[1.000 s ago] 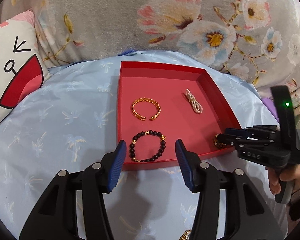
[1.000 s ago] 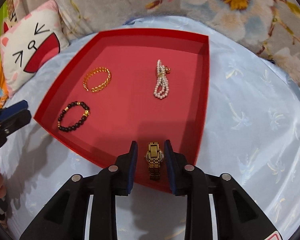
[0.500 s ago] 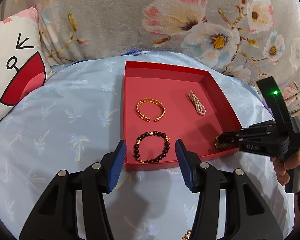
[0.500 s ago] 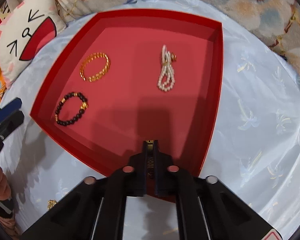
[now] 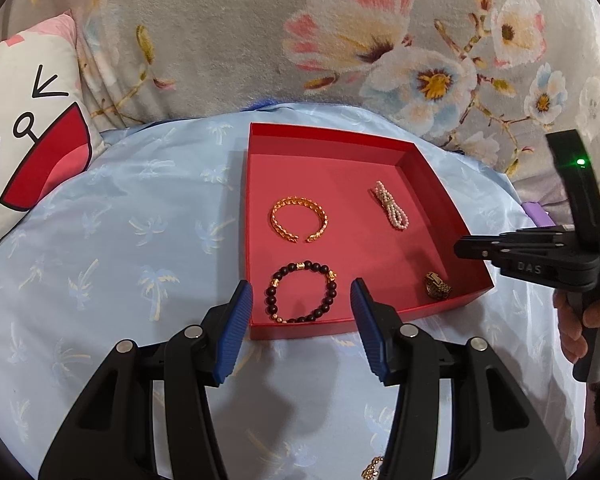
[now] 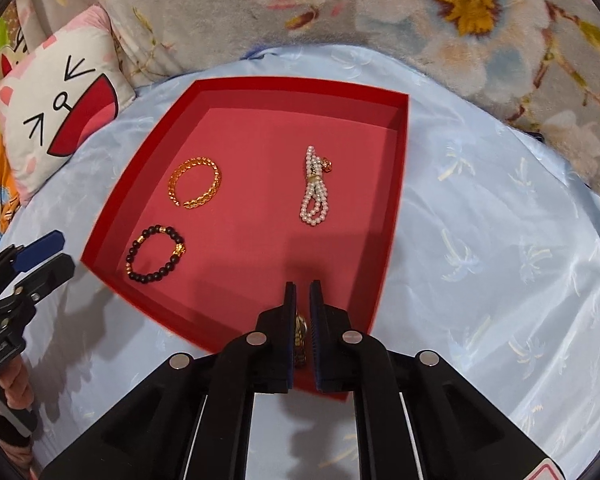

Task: Organize jewelry
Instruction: 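Grasp the gold chain bracelet with the left tool while the right tool grasps a gold ring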

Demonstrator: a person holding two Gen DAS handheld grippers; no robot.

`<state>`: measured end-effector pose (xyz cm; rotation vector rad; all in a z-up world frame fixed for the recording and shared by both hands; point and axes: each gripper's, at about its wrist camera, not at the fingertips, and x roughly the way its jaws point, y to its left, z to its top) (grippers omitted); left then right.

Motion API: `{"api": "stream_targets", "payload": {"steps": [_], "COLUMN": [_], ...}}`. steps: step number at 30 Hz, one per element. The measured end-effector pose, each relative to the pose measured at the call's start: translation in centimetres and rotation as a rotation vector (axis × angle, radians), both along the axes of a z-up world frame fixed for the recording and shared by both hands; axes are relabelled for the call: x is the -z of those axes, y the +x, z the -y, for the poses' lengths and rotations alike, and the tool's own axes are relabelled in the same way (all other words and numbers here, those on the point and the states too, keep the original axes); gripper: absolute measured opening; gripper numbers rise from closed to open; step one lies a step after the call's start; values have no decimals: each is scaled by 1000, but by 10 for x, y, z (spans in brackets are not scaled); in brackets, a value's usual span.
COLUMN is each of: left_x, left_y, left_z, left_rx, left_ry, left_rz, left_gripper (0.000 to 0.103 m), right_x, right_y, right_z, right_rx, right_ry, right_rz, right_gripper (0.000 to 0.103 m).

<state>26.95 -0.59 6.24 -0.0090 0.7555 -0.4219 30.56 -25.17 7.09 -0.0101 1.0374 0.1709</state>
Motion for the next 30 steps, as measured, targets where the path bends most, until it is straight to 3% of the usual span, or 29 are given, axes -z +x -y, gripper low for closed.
{"api": "stream_targets", "payload": {"steps": [5, 19, 27, 30], "left_x": [3, 43, 68, 69], "left_y": [-14, -103, -128, -133], "left_z": [4, 19, 24, 29], "left_rx": [13, 75, 71, 57], "left_ry": [6, 109, 131, 171], "left_rz": [-8, -48, -96, -65], "left_gripper": [54, 58, 56, 47], "right_x": [-8, 16, 32, 33], "right_y": [-43, -176, -208, -212], "right_z": [9, 31, 27, 25], "right_rx": [13, 104, 114, 108], "right_ry": [46, 92, 113, 110], "right_rz": [57, 101, 107, 117], "right_gripper": [25, 34, 35, 37]}}
